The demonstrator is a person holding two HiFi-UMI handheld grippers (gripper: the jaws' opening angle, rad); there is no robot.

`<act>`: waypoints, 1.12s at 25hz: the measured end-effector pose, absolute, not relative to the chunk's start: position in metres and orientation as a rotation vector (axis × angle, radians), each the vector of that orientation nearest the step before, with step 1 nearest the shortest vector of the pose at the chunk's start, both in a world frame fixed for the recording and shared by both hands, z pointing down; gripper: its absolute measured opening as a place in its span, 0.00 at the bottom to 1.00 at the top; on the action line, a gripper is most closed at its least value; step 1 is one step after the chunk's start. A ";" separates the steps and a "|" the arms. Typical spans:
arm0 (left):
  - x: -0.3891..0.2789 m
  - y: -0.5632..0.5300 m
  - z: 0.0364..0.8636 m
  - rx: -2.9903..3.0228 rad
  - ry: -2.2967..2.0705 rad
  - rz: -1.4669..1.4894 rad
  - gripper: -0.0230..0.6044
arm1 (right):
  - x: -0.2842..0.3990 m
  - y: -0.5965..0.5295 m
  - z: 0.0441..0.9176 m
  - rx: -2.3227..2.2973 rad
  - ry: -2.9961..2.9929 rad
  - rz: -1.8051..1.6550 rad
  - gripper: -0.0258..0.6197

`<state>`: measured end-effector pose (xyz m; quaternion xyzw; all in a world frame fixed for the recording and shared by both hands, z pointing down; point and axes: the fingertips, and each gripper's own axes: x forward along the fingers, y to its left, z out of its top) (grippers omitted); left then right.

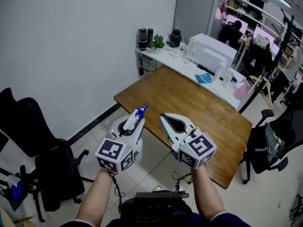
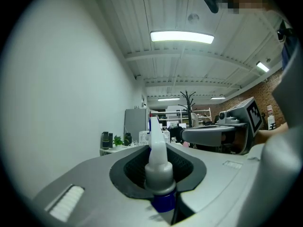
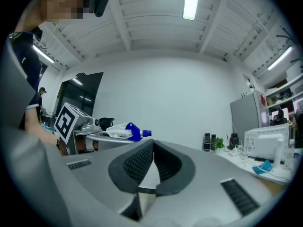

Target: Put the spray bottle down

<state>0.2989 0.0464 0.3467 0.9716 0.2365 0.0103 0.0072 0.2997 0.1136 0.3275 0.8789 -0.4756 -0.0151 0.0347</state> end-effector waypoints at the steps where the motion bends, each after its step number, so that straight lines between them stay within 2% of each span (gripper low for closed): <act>1: 0.306 0.055 0.347 3.036 0.748 0.033 0.17 | 0.307 0.122 0.327 2.707 -1.454 -0.048 0.04; 16: 0.391 0.163 0.348 2.973 1.037 0.045 0.17 | 0.375 0.232 0.335 2.857 -1.164 0.000 0.04; 28: 0.493 0.206 0.364 2.830 1.389 0.051 0.17 | 0.457 0.264 0.345 2.987 -0.819 0.049 0.04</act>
